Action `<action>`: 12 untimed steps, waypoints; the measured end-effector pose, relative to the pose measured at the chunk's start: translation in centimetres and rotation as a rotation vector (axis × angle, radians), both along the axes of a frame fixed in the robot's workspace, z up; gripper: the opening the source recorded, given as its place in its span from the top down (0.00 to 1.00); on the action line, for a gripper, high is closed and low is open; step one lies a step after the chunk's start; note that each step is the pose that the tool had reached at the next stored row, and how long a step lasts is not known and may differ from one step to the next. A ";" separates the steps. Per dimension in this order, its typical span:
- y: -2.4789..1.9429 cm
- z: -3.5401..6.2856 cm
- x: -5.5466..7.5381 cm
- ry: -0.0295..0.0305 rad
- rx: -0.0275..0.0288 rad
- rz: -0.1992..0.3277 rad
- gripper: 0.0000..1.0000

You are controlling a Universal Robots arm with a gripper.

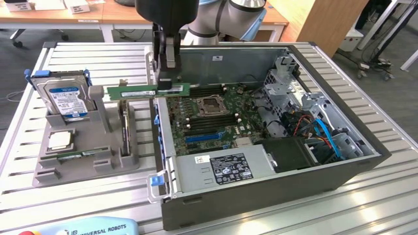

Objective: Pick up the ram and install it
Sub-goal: 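Pick up the ram and move it above insertion slot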

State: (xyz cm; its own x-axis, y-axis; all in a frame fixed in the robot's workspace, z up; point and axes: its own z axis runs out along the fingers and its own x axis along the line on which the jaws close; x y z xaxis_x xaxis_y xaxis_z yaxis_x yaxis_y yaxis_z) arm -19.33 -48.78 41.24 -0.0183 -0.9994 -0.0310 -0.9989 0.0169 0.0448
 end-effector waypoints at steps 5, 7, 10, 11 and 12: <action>0.00 0.00 0.4 0.0000 0.0000 -0.001 0.88; 0.00 0.00 0.6 0.0000 0.0000 -0.001 0.88; 0.00 0.01 0.9 0.0001 -0.0001 -0.001 0.88; 0.00 0.00 1.0 0.0000 0.0000 -0.001 0.88; 0.00 0.00 1.1 0.0000 0.0000 -0.001 0.88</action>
